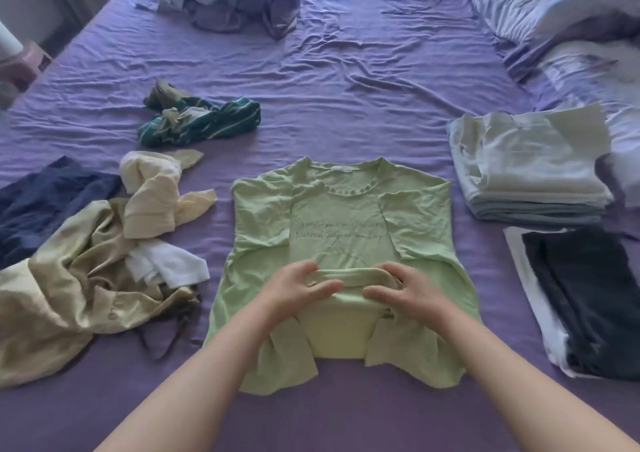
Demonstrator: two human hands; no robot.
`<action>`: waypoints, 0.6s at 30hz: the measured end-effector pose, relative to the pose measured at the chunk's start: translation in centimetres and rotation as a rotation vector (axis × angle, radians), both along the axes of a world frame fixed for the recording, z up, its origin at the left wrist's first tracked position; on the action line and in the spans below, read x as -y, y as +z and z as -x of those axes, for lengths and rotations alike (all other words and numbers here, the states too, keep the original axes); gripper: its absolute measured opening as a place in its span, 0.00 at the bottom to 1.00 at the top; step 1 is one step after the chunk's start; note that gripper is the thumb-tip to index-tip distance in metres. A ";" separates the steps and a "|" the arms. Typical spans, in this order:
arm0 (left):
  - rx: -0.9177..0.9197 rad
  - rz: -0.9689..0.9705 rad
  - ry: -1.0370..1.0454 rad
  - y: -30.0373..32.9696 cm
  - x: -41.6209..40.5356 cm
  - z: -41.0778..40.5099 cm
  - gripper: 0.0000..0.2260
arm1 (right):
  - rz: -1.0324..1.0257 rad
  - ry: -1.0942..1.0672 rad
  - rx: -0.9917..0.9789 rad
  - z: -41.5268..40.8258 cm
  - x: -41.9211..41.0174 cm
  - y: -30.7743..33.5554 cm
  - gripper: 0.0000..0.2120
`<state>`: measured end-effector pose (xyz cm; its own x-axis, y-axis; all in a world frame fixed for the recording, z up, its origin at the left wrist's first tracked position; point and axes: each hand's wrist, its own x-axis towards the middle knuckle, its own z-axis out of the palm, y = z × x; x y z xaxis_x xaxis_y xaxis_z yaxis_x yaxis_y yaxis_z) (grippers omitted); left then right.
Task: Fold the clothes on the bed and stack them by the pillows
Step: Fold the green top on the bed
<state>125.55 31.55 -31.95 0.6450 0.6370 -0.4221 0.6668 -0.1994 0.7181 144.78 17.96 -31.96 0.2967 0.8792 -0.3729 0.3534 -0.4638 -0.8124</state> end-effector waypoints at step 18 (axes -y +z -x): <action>0.064 -0.043 0.073 -3.2 -14.3 -6.4 0.01 | -0.027 -0.237 -0.029 -9.3 -10.2 -2.0 0.09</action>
<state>131.93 45.86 -35.16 0.6213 0.6997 -0.3528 0.6333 -0.1833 0.7519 154.03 28.14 -33.92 0.4852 0.7963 -0.3612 0.2136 -0.5085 -0.8341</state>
